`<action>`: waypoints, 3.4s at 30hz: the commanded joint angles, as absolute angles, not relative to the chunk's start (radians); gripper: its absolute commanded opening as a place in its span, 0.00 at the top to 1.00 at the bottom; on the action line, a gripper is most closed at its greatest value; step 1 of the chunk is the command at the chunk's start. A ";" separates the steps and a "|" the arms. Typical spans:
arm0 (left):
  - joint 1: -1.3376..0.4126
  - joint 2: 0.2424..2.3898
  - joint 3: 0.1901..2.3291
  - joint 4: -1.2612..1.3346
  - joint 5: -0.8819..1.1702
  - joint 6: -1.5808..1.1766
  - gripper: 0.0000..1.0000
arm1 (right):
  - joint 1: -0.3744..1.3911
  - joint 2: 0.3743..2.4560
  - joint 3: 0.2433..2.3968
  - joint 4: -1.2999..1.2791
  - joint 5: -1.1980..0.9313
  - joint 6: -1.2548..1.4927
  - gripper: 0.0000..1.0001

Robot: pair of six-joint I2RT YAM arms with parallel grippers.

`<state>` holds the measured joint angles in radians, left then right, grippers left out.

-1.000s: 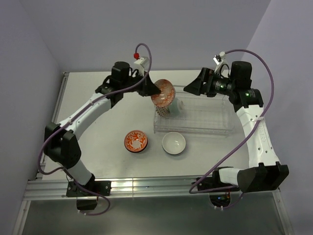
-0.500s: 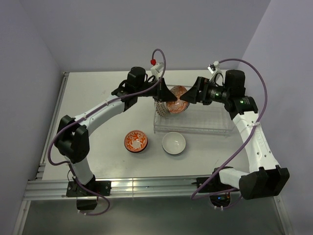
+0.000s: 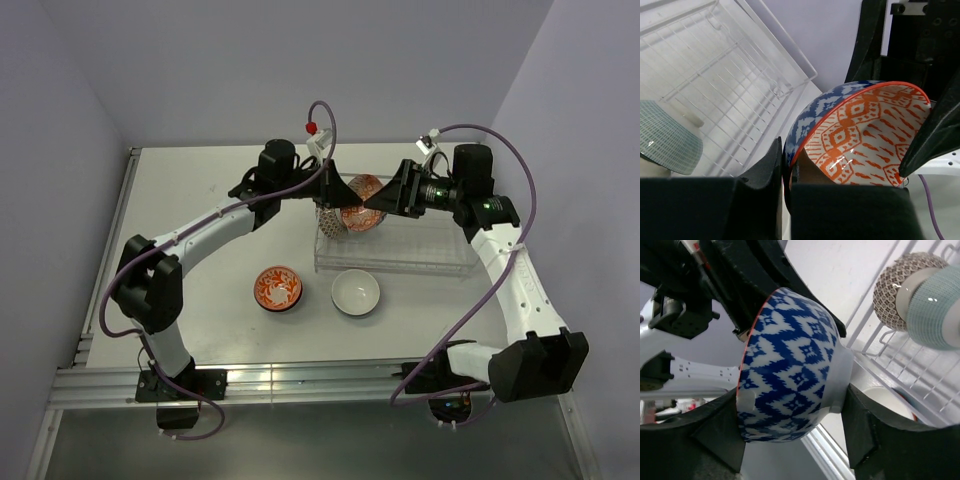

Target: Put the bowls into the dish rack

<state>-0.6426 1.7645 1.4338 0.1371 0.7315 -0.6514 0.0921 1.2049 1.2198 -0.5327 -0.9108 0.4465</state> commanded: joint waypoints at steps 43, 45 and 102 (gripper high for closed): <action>-0.150 1.332 1.247 -0.118 0.749 -0.462 0.12 | 0.072 1.512 1.316 -0.637 -0.212 0.216 1.00; -0.134 1.318 1.230 -0.107 0.752 -0.466 0.12 | 0.084 1.537 1.315 -0.626 -0.199 0.213 1.00; -0.066 1.241 1.166 -0.146 0.785 -0.416 0.12 | 0.210 1.651 1.462 -0.732 -0.275 0.213 0.02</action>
<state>-0.0723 1.2812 1.1732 -0.1562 0.7635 -0.4332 0.1986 1.6966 1.4094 -0.7353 -0.1814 0.1963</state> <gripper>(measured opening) 0.886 0.982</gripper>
